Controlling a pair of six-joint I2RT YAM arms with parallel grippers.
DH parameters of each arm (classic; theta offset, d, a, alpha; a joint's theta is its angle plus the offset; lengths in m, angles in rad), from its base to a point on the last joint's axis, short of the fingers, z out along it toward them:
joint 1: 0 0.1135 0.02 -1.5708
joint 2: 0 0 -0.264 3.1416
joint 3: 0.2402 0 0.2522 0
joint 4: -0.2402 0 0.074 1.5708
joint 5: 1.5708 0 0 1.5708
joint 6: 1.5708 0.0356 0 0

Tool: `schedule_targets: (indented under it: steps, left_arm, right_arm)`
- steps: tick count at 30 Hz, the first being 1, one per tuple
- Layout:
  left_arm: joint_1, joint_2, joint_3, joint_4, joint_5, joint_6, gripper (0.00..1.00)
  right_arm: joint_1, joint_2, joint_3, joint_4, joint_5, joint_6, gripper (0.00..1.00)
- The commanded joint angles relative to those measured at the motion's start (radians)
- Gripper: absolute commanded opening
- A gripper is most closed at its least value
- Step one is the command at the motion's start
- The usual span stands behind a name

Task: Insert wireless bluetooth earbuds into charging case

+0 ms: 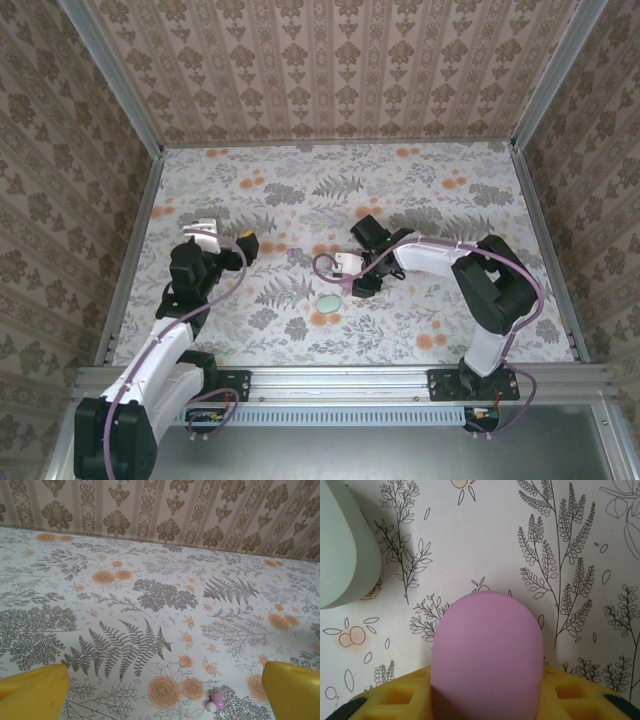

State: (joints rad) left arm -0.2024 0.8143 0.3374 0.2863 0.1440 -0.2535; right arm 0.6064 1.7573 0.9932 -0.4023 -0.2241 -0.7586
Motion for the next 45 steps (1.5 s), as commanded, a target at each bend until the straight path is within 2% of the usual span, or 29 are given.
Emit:
schedule_targets:
  steps: [1,9,18,24,29,33,42,45]
  left_arm:
    - [-0.003,0.017,0.078,-0.085,0.076,-0.010,1.00]
    - [-0.053,0.117,0.190,-0.095,0.264,-0.095,0.97]
    - [-0.288,0.312,0.371,-0.108,0.435,-0.181,0.95]
    - [-0.382,0.415,0.481,-0.196,0.454,-0.208,0.91]
    - [-0.411,0.479,0.535,-0.218,0.446,-0.230,0.85]
    - [-0.414,0.526,0.565,-0.216,0.451,-0.266,0.74]
    - [-0.419,0.553,0.583,-0.194,0.485,-0.304,0.35]
    - [-0.419,0.551,0.582,-0.204,0.480,-0.321,0.24]
  right_arm:
    - [-0.008,-0.080,-0.025,0.052,-0.044,0.020,0.36]
    - [-0.045,-0.260,-0.040,0.181,-0.203,0.080,0.34]
    - [-0.051,-0.345,-0.068,0.351,-0.254,0.138,0.34]
    - [-0.053,-0.397,-0.098,0.444,-0.269,0.174,0.34]
    - [-0.053,-0.414,-0.118,0.499,-0.279,0.200,0.34]
    - [-0.053,-0.426,-0.139,0.541,-0.283,0.208,0.34]
    - [-0.054,-0.428,-0.153,0.586,-0.255,0.240,0.35]
    - [-0.055,-0.427,-0.162,0.623,-0.237,0.261,0.37]
